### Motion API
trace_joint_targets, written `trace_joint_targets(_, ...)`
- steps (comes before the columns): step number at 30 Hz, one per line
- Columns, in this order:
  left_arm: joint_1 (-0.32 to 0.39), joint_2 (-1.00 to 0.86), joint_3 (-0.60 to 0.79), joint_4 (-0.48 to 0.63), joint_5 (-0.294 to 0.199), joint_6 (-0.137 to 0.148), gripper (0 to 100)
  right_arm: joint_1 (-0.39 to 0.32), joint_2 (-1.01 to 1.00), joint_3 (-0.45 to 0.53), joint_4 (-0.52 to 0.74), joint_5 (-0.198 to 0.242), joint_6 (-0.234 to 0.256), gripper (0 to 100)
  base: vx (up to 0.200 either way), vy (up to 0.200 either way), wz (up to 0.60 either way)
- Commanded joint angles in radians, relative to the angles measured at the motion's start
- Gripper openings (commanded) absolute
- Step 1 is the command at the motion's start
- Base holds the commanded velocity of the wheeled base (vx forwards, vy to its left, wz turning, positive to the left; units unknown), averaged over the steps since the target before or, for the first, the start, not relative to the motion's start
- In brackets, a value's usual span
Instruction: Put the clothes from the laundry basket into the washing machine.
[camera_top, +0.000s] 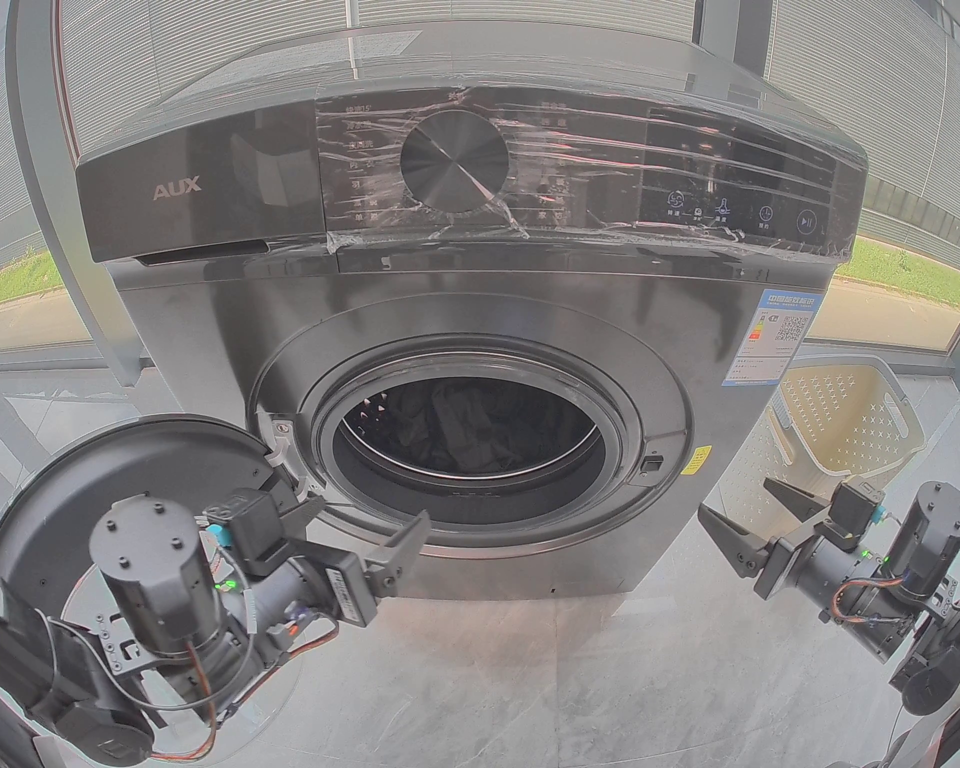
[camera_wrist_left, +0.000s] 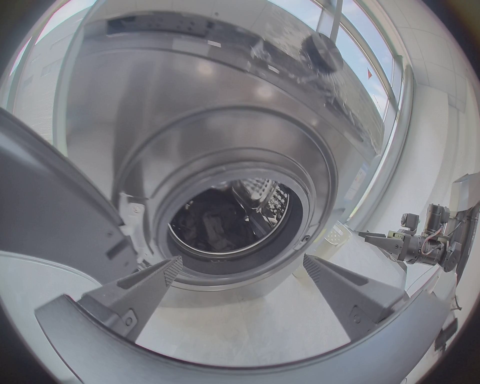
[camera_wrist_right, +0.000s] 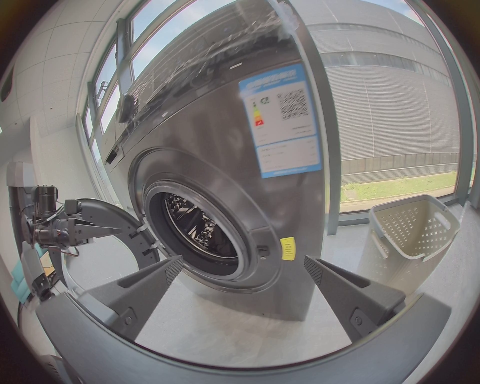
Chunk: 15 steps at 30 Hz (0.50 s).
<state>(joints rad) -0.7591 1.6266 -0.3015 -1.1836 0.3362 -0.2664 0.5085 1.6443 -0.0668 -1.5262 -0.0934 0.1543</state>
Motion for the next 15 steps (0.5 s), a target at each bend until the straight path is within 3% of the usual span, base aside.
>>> trace_joint_targets(1, 0.017, -0.119, 0.090, -0.039, 0.021, 0.021, 100, -0.041, -0.087, 0.064, 0.011, 0.004, -0.016, 100, 0.000, 0.000, 0.00)
trace_joint_targets(2, 0.017, -0.119, 0.090, -0.039, 0.021, 0.021, 100, -0.041, -0.087, 0.064, 0.011, 0.004, -0.016, 100, 0.000, 0.000, 0.00)
trace_joint_targets(3, 0.017, -0.143, 0.111, -0.054, 0.018, 0.055, 100, -0.044, -0.096, 0.067, 0.024, 0.001, -0.012, 100, 0.000, 0.000, 0.00)
trace_joint_targets(4, 0.017, -0.146, 0.114, -0.054, 0.018, 0.068, 100, -0.045, -0.098, 0.067, 0.034, 0.000, -0.013, 100, 0.000, 0.000, 0.00)
trace_joint_targets(6, 0.020, -0.149, 0.122, -0.057, 0.030, 0.115, 100, -0.059, -0.123, 0.067, 0.050, 0.000, -0.016, 100, -0.200, 0.000, 0.00)
trace_joint_targets(9, 0.041, -0.179, 0.143, -0.057, 0.043, 0.161, 100, -0.058, -0.165, 0.067, 0.081, 0.000, -0.018, 100, -0.200, 0.000, 0.00)
trace_joint_targets(11, 0.072, -0.205, 0.157, -0.059, 0.041, 0.182, 100, -0.059, -0.221, 0.067, 0.136, -0.002, -0.019, 100, -0.200, 0.000, 0.00)
trace_joint_targets(15, 0.112, -0.281, 0.197, -0.056, 0.037, 0.185, 100, -0.058, -0.348, 0.067, 0.343, -0.006, -0.013, 100, -0.200, 0.000, 0.00)
